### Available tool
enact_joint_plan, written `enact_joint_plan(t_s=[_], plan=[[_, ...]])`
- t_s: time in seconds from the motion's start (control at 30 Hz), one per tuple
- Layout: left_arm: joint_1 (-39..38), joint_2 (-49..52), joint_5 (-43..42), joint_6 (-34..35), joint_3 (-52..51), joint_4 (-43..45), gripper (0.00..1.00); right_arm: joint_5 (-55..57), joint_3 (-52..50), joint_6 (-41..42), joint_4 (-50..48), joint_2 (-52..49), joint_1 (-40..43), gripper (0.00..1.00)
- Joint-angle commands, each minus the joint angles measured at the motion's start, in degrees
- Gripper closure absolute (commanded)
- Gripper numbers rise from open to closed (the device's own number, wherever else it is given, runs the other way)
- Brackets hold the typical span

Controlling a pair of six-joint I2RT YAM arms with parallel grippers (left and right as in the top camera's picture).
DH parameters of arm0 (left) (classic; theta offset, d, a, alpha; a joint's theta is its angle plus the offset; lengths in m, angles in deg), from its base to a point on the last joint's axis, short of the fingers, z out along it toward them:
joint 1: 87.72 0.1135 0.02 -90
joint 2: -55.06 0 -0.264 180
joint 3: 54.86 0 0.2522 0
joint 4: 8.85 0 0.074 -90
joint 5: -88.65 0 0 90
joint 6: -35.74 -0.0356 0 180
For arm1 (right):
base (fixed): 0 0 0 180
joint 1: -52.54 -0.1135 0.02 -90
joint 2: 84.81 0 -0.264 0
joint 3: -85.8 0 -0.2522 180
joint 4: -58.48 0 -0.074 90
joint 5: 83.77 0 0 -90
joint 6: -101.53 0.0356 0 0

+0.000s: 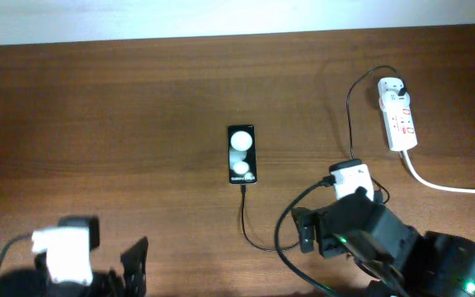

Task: Plug charger to phone and switch on socket
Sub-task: 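Open the left gripper and pull the left arm back from the phone, then move the right gripper up to the white power strip's switch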

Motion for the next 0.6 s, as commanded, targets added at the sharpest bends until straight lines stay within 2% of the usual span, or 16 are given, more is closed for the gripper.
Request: enact_joint_plan(t_s=[0.0,0.07,0.23,0.3,0.4,0.5,0.57], plan=[[0.11,-7.21,0.44,-0.72,0.0,-0.24,0.01,1.05,0.59,0.22,-0.81,-3.52,0.15,0.01],[0.11,-12.04,0.44,-0.72,0.0,-4.15,0.01,1.05,0.59,0.24,-1.11,-6.93,0.15,0.02],[0.11,-15.28,0.2,-0.68,0.0,-6.25,0.01,0.96,0.59,2.38,-1.92,-15.28,0.17,0.55],[0.11,-15.28,0.2,-0.68,0.0,-6.25,0.01,0.83,0.59,2.47,-3.32,-15.63,0.17,0.64],[0.11,-15.61,0.2,-0.7,0.0,-6.25,0.01,0.85,0.59,5.2,-4.55,-15.63,0.17,0.66],[0.11,-20.41,0.2,-0.68,0.0,-6.25,0.01,0.83,0.59,5.97,-5.66,-15.63,0.17,0.66],[0.11,-24.24,0.2,-0.68,0.0,-6.23,0.01,0.83,0.57,11.67,-6.45,-15.89,0.17,0.69]])
